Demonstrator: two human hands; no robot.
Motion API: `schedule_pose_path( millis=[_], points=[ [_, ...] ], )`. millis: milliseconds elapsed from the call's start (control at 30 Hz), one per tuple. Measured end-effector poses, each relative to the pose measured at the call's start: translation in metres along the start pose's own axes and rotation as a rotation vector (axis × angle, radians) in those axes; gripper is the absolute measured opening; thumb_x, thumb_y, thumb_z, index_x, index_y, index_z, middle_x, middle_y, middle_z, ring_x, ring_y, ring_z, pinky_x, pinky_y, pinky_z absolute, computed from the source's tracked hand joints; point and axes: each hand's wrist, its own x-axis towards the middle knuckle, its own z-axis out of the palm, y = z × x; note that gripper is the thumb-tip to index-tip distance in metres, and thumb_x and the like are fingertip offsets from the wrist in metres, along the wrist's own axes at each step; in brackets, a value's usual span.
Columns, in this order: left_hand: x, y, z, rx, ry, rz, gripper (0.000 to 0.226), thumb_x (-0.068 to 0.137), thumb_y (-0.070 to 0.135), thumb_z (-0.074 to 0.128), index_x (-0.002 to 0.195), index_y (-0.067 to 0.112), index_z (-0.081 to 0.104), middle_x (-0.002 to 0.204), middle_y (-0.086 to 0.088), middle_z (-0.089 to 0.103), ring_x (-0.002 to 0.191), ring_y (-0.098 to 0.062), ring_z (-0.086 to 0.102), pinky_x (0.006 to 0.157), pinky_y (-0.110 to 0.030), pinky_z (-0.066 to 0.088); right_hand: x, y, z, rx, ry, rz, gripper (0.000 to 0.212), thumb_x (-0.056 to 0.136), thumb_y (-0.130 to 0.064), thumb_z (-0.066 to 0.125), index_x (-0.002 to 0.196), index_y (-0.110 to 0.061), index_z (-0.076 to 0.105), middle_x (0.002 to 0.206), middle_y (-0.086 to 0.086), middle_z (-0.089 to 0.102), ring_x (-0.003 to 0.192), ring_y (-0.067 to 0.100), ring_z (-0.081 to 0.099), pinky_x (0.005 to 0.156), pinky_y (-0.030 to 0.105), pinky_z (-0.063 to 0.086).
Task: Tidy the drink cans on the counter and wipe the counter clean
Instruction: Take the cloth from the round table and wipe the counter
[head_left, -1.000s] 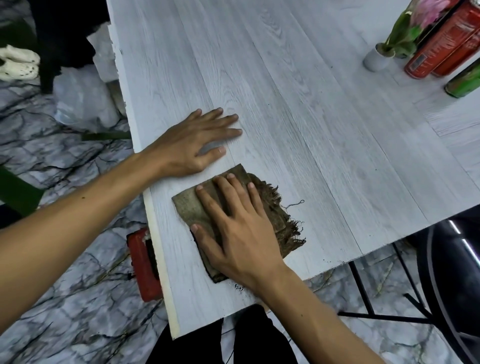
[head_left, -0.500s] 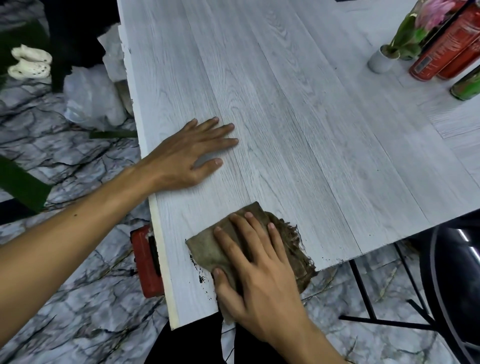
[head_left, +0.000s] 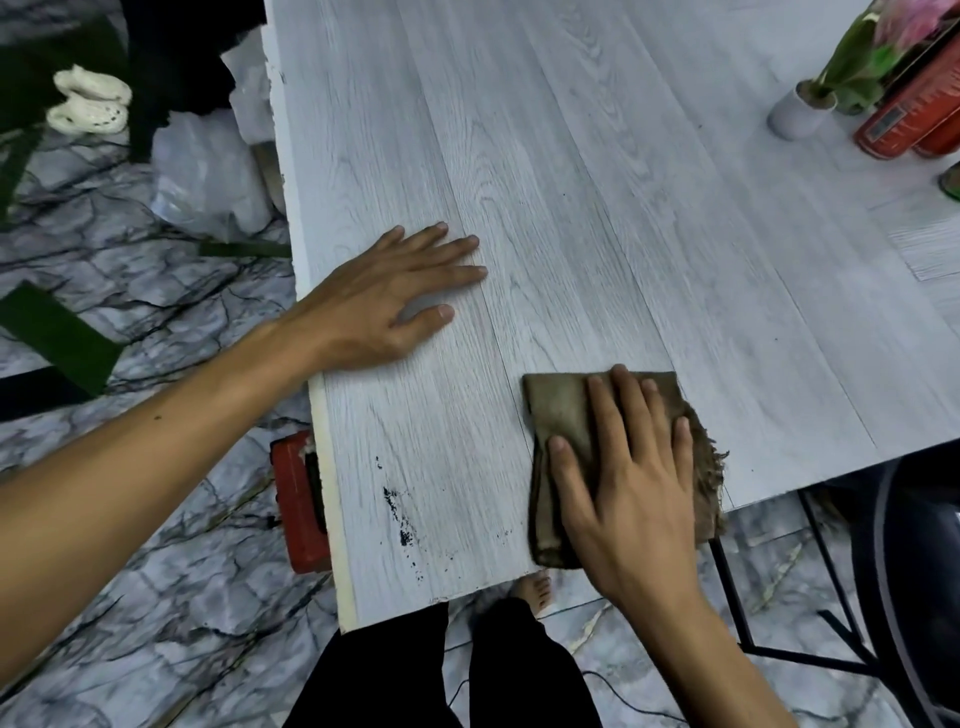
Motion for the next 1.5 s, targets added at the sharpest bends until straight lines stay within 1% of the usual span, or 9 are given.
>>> schedule_pose_path(
  millis=[200, 300, 433, 600, 800, 933, 1133, 1300, 1500],
  points=[
    [-0.005, 0.003, 0.001, -0.029, 0.025, -0.053, 0.051, 0.108, 0.042, 0.038, 0.159, 0.033, 0.035, 0.17, 0.011, 0.02, 0.159, -0.012, 0.005, 0.129, -0.043, 0.004, 0.033, -0.01, 0.006, -0.015, -0.014, -0.022, 0.076, 0.102, -0.06, 0.029, 0.163, -0.016, 0.024, 0.173, 0.002, 0.015, 0.16, 0.019, 0.003, 0.129, 0.045, -0.002],
    [-0.006, 0.006, 0.0, -0.066, 0.044, -0.079, 0.047, 0.11, 0.035, 0.041, 0.157, 0.033, 0.038, 0.169, 0.012, 0.023, 0.159, -0.012, 0.008, 0.129, -0.042, 0.006, 0.045, -0.017, 0.008, -0.005, -0.067, -0.108, 0.08, 0.102, -0.064, 0.032, 0.164, -0.015, 0.022, 0.173, 0.004, 0.012, 0.16, 0.02, 0.001, 0.129, 0.044, -0.006],
    [-0.005, 0.008, 0.0, -0.061, 0.05, -0.087, 0.048, 0.11, 0.034, 0.042, 0.157, 0.032, 0.039, 0.169, 0.01, 0.023, 0.159, -0.013, 0.008, 0.129, -0.042, 0.006, 0.049, -0.03, 0.014, -0.028, -0.129, -0.252, 0.084, 0.1, -0.068, 0.036, 0.162, -0.012, 0.024, 0.173, 0.006, 0.014, 0.16, 0.022, 0.003, 0.129, 0.045, -0.002],
    [-0.005, 0.005, 0.001, -0.048, 0.021, -0.077, 0.049, 0.11, 0.037, 0.04, 0.159, 0.034, 0.035, 0.17, 0.011, 0.019, 0.159, -0.012, 0.005, 0.129, -0.042, 0.003, 0.034, -0.054, 0.024, -0.076, -0.155, -0.353, 0.08, 0.102, -0.064, 0.028, 0.162, -0.012, 0.028, 0.172, 0.007, 0.016, 0.16, 0.023, 0.005, 0.129, 0.046, 0.0],
    [-0.003, 0.002, -0.002, -0.058, 0.0, -0.063, 0.049, 0.109, 0.04, 0.037, 0.158, 0.035, 0.036, 0.17, 0.011, 0.02, 0.159, -0.013, 0.006, 0.129, -0.045, 0.003, 0.019, -0.074, 0.034, -0.045, -0.183, -0.42, 0.069, 0.106, -0.054, 0.033, 0.162, -0.015, 0.028, 0.172, 0.007, 0.018, 0.16, 0.023, 0.006, 0.129, 0.049, 0.005],
    [-0.003, 0.003, -0.001, -0.06, 0.0, -0.064, 0.05, 0.108, 0.042, 0.037, 0.158, 0.034, 0.037, 0.17, 0.01, 0.021, 0.159, -0.014, 0.007, 0.129, -0.047, 0.005, 0.014, -0.08, 0.037, -0.01, -0.187, -0.478, 0.066, 0.106, -0.053, 0.035, 0.16, -0.015, 0.034, 0.17, 0.007, 0.024, 0.159, 0.024, 0.012, 0.129, 0.048, 0.007],
    [-0.003, 0.004, -0.001, -0.046, 0.002, -0.064, 0.049, 0.11, 0.041, 0.037, 0.158, 0.034, 0.036, 0.17, 0.01, 0.02, 0.159, -0.012, 0.006, 0.129, -0.044, 0.003, -0.005, -0.086, 0.037, 0.024, -0.26, -0.604, 0.062, 0.106, -0.052, 0.041, 0.158, -0.019, 0.04, 0.169, 0.003, 0.028, 0.159, 0.022, 0.014, 0.128, 0.048, 0.009],
    [-0.003, 0.005, 0.001, -0.054, 0.012, -0.072, 0.049, 0.111, 0.039, 0.039, 0.159, 0.035, 0.034, 0.17, 0.012, 0.019, 0.159, -0.01, 0.004, 0.129, -0.04, 0.0, -0.03, -0.068, 0.025, 0.05, -0.307, -0.705, 0.051, 0.107, -0.043, 0.043, 0.154, -0.022, 0.048, 0.166, 0.0, 0.035, 0.157, 0.02, 0.02, 0.127, 0.048, 0.017],
    [-0.004, 0.009, 0.001, -0.05, 0.021, -0.071, 0.049, 0.11, 0.035, 0.041, 0.159, 0.032, 0.035, 0.17, 0.011, 0.019, 0.159, -0.012, 0.005, 0.129, -0.04, 0.0, -0.051, -0.015, 0.006, 0.016, -0.276, -0.73, 0.048, 0.11, -0.038, 0.039, 0.156, -0.024, 0.045, 0.169, -0.004, 0.027, 0.158, 0.017, 0.019, 0.124, 0.05, 0.025]
  ],
)
